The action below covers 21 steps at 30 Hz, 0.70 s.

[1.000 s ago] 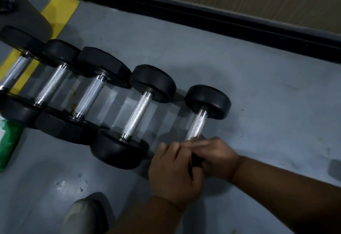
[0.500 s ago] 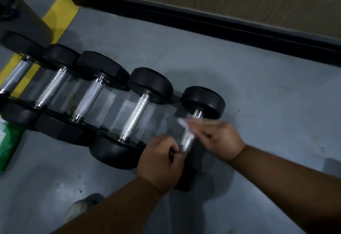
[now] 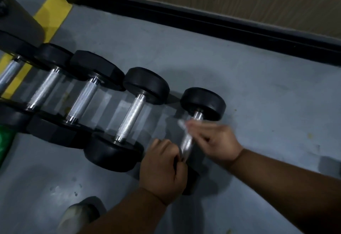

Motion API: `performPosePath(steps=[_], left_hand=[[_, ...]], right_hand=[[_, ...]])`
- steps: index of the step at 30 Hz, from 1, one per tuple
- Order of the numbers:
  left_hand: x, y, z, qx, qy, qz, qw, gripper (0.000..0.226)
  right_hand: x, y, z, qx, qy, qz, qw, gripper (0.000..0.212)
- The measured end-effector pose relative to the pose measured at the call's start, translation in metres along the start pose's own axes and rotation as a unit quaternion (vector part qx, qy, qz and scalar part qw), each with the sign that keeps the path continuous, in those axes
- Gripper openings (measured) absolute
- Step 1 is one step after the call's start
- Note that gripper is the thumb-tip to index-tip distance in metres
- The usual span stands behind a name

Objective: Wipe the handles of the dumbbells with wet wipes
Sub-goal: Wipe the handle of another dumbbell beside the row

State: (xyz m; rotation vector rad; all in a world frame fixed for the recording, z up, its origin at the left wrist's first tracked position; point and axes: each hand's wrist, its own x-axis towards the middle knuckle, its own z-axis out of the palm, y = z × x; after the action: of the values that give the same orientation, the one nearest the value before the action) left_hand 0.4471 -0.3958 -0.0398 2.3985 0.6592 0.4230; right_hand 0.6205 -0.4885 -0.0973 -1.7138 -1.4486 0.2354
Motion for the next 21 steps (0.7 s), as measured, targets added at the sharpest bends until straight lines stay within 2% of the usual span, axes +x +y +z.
performPosePath(steps=[2,4,5,8,10,14,15,16,19,21], left_hand=[[0.001,-0.002,0.001,0.008,-0.005,0.007,1.000,0.007],[0.002,-0.003,0.000,0.005,-0.004,0.007,1.000,0.007],[0.002,-0.002,0.000,0.001,0.000,0.005,1.000,0.007],[0.000,0.000,0.000,0.002,0.005,-0.001,1.000,0.007],[-0.001,0.002,0.000,0.012,-0.001,0.006,1.000,0.008],[0.001,0.000,-0.001,0.016,0.004,0.041,0.999,0.007],[0.002,0.000,-0.001,0.015,0.007,0.045,0.999,0.008],[0.003,0.000,-0.001,0.013,0.011,0.045,0.999,0.008],[0.001,0.001,-0.001,0.014,0.009,0.029,0.999,0.009],[0.000,0.003,0.000,0.013,0.007,0.027,1.000,0.009]], right_hand=[[-0.014,-0.014,0.007,0.046,-0.102,-0.083,0.990,0.026],[-0.011,-0.011,0.006,0.044,-0.130,-0.113,0.984,0.025],[-0.004,-0.003,0.004,0.019,-0.104,-0.105,0.989,0.022],[0.015,0.012,-0.006,-0.016,0.030,0.028,0.999,0.018],[0.009,0.005,-0.004,-0.013,0.043,0.051,0.998,0.021],[-0.020,-0.019,0.005,0.046,-0.119,-0.067,0.990,0.027],[-0.017,-0.016,0.003,0.033,-0.132,-0.090,0.987,0.024],[-0.010,-0.009,0.001,0.007,-0.120,-0.103,0.987,0.021],[0.011,0.009,-0.009,-0.040,0.003,0.005,0.999,0.022],[0.009,0.008,-0.009,-0.037,0.027,0.034,0.998,0.024]])
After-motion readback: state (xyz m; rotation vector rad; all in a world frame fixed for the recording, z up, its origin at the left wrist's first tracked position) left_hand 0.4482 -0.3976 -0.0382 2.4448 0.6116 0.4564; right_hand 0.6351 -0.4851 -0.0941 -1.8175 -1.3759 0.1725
